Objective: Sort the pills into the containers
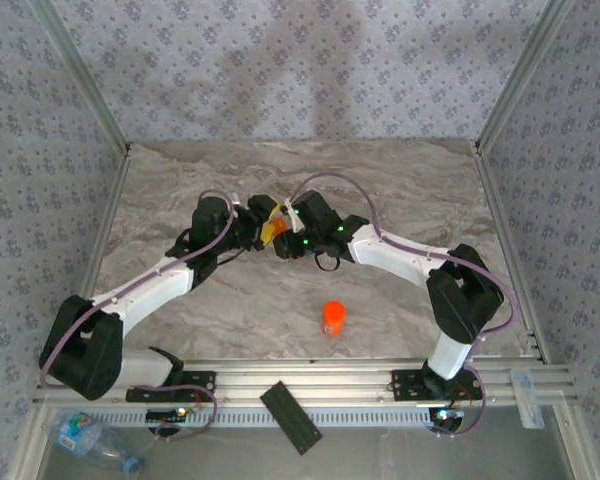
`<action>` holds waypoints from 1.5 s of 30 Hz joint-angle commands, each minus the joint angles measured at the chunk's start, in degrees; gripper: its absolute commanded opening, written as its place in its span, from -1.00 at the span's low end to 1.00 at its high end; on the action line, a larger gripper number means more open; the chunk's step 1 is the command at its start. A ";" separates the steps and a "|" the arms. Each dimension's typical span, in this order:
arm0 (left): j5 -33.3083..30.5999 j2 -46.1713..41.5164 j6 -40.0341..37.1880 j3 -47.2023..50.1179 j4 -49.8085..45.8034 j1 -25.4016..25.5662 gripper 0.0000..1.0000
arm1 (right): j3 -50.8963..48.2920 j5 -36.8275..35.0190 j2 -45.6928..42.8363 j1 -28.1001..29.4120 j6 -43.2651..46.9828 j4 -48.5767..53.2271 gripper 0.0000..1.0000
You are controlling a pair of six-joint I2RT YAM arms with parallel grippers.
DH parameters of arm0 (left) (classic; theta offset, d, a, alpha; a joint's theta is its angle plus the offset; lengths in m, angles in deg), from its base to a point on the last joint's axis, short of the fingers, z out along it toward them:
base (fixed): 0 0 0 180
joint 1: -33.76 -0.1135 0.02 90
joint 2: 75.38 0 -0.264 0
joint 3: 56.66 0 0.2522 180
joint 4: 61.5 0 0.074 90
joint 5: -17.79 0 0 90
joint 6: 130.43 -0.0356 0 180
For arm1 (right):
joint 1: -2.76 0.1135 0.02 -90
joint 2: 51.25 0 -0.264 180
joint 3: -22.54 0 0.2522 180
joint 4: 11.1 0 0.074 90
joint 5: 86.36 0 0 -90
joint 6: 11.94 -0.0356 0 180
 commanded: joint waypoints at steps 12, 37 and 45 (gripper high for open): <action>-10.41 -15.42 -14.54 1.26 -23.68 -12.82 0.68 | 7.84 8.80 3.70 -2.60 14.43 14.80 -0.16; -9.49 -8.80 -17.11 0.83 -27.07 -16.86 0.93 | 28.24 -3.19 26.28 3.85 44.28 35.31 -0.05; -11.63 -10.95 -15.53 2.77 -28.13 -18.18 0.96 | 29.75 -5.97 29.27 6.05 45.40 35.67 0.05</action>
